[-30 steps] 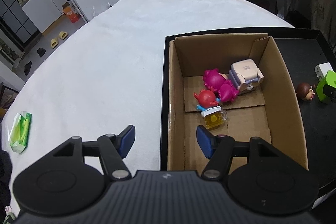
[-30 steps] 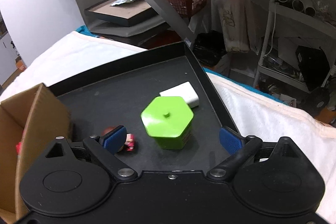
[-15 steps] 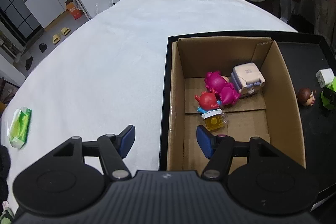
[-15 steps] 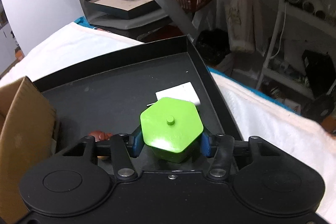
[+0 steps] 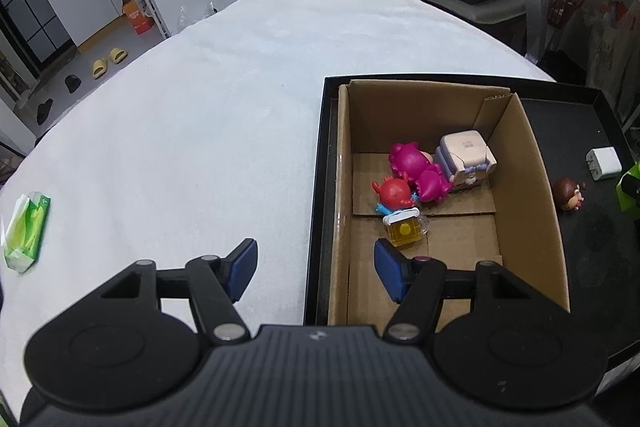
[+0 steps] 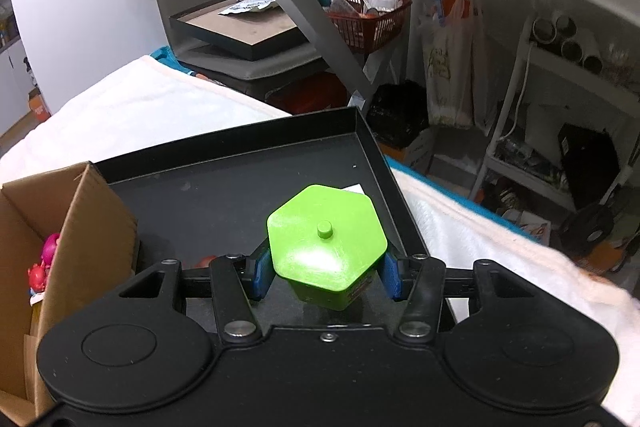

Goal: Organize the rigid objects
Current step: 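Carry the green hexagonal box into the cardboard box and open the right gripper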

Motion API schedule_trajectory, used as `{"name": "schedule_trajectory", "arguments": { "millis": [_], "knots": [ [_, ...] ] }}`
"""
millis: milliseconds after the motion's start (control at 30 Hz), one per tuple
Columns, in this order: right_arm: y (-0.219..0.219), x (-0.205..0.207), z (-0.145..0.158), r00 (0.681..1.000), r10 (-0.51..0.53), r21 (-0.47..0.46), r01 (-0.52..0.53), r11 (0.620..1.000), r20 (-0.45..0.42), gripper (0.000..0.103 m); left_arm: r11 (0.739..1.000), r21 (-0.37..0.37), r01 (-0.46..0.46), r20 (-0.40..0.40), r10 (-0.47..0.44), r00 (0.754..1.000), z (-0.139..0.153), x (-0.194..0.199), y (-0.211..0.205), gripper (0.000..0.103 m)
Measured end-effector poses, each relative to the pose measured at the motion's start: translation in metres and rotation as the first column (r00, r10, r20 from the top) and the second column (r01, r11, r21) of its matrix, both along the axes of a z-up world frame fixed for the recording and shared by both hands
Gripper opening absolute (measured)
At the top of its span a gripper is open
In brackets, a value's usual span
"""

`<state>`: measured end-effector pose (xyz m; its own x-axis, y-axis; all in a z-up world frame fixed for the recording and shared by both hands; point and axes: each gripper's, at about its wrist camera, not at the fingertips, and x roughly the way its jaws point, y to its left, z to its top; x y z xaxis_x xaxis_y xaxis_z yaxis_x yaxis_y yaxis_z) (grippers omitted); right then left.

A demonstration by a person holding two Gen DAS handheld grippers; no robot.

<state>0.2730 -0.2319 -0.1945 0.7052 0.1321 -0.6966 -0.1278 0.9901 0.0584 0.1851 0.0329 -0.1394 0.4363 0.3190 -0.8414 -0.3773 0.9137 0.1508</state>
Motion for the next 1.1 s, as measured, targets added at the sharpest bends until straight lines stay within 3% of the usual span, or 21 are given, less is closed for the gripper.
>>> {"name": "schedule_trajectory", "arguments": {
  "millis": [300, 767, 1100],
  "knots": [
    [0.014, -0.014, 0.022, 1.000, 0.021, -0.049, -0.021, 0.999, 0.014, 0.051, 0.999, -0.033, 0.015, 0.015, -0.014, 1.000, 0.001, -0.007, 0.006, 0.063],
    [0.072, -0.038, 0.068, 0.982, 0.181, -0.069, -0.177, 0.982, 0.053, 0.051, 0.993, -0.113, 0.038, 0.027, -0.036, 0.999, -0.003, -0.014, 0.020, 0.063],
    [0.113, -0.049, 0.079, 0.969, 0.241, -0.107, -0.234, 0.966, 0.055, 0.051, 0.979, -0.190, 0.070, 0.030, -0.066, 0.997, -0.008, -0.018, 0.032, 0.063]
  ]
}}
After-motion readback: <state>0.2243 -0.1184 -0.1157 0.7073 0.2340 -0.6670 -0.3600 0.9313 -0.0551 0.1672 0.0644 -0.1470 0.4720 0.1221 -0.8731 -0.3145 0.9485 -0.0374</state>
